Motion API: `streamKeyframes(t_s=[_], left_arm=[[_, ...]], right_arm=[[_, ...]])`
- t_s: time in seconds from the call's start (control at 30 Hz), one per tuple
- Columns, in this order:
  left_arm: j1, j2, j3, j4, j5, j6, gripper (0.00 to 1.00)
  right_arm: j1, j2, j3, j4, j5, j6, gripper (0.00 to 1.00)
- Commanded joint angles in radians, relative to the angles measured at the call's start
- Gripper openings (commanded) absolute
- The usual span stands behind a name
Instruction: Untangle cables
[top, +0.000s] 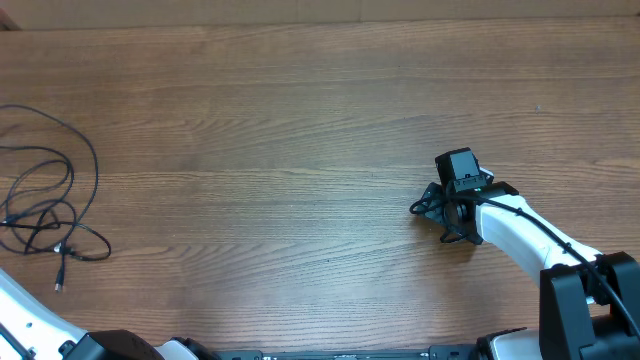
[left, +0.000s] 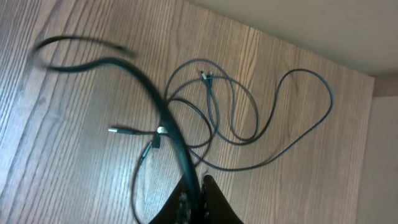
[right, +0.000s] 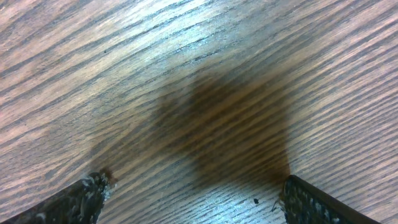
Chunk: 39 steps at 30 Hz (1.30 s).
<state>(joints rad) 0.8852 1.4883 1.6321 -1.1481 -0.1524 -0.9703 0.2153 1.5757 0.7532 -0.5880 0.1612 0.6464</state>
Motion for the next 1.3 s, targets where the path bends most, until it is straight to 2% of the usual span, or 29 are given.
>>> streamKeyframes(t_s=[0.0, 0.23, 0.4, 0.43, 0.5, 0.6, 0.77, 1.0, 1.2, 1.27], left_arm=[[-0.002, -0.013, 0.008, 0.021, 0.015, -0.014, 0.09], [-0.002, 0.021, 0.008, 0.137, 0.102, -0.013, 0.04], [-0.005, 0.032, 0.008, 0.151, 0.155, 0.010, 0.04], [-0.008, 0.032, 0.008, 0.150, 0.175, 0.025, 0.05], [-0.017, 0.032, 0.008, 0.149, 0.217, 0.068, 0.15], [-0.044, 0.032, 0.008, 0.127, 0.267, 0.097, 0.22], [-0.130, 0.032, 0.007, 0.036, 0.266, 0.147, 0.21], [-0.281, 0.043, 0.006, -0.132, 0.154, 0.182, 0.23], [-0.435, 0.090, 0.005, -0.161, 0.150, 0.253, 0.26], [-0.492, 0.112, 0.005, -0.161, 0.150, 0.298, 0.32]], right_arm=[[-0.007, 0.014, -0.014, 0.003, -0.032, 0.000, 0.89], [-0.007, 0.014, -0.014, 0.003, -0.032, 0.000, 0.89], [-0.007, 0.014, -0.014, 0.003, -0.032, 0.001, 0.89], [-0.007, 0.014, -0.014, 0.003, -0.032, 0.001, 0.89], [-0.007, 0.014, -0.014, 0.003, -0.032, 0.001, 0.89], [-0.007, 0.014, -0.014, 0.003, -0.032, 0.001, 0.89], [-0.007, 0.014, -0.014, 0.003, -0.032, 0.001, 0.89], [-0.007, 0.014, -0.014, 0.003, -0.032, 0.001, 0.89], [-0.007, 0.014, -0.014, 0.008, -0.051, 0.000, 0.92], [-0.007, 0.014, -0.014, 0.009, -0.083, -0.010, 0.96]])
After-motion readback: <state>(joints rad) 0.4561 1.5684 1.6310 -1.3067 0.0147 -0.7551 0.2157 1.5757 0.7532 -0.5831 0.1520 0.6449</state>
